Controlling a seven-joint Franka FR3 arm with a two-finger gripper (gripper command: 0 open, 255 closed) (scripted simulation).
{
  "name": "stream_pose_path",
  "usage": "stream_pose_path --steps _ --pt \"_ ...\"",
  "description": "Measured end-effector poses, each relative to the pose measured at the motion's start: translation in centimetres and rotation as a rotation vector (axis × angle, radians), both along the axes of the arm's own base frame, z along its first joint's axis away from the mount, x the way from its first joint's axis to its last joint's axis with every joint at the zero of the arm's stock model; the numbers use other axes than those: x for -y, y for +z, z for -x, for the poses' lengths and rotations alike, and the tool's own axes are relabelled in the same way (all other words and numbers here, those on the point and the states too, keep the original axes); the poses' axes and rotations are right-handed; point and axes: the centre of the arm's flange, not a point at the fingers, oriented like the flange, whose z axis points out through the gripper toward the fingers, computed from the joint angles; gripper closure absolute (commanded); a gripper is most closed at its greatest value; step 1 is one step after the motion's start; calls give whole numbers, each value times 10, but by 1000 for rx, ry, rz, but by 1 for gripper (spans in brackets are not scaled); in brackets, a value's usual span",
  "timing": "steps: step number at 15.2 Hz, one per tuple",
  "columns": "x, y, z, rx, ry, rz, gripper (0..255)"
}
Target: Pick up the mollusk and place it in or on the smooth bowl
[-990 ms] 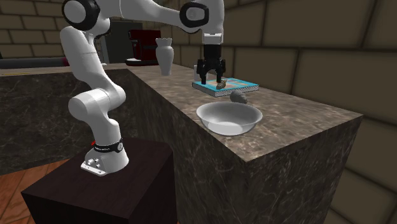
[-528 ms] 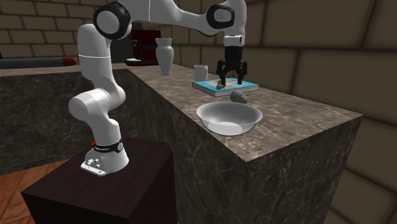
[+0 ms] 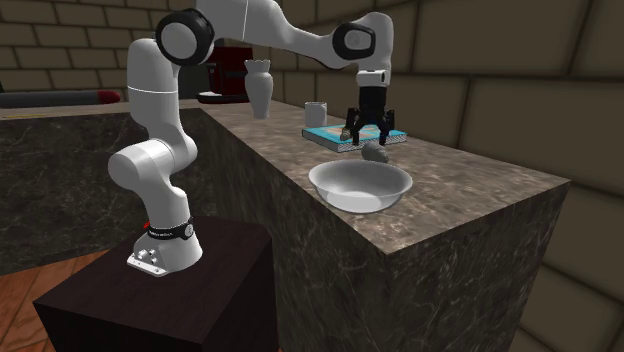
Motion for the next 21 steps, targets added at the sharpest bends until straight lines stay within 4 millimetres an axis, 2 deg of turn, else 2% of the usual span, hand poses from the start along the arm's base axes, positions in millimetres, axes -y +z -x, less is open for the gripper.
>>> stream_pose_path --steps 7,8,18,21 --pt "1 -7 0 0 0 0 0" --pt "1 -7 0 0 0 0 255" --pt "1 -7 0 0 0 0 255" --pt "1 5 0 0 0 0 255"
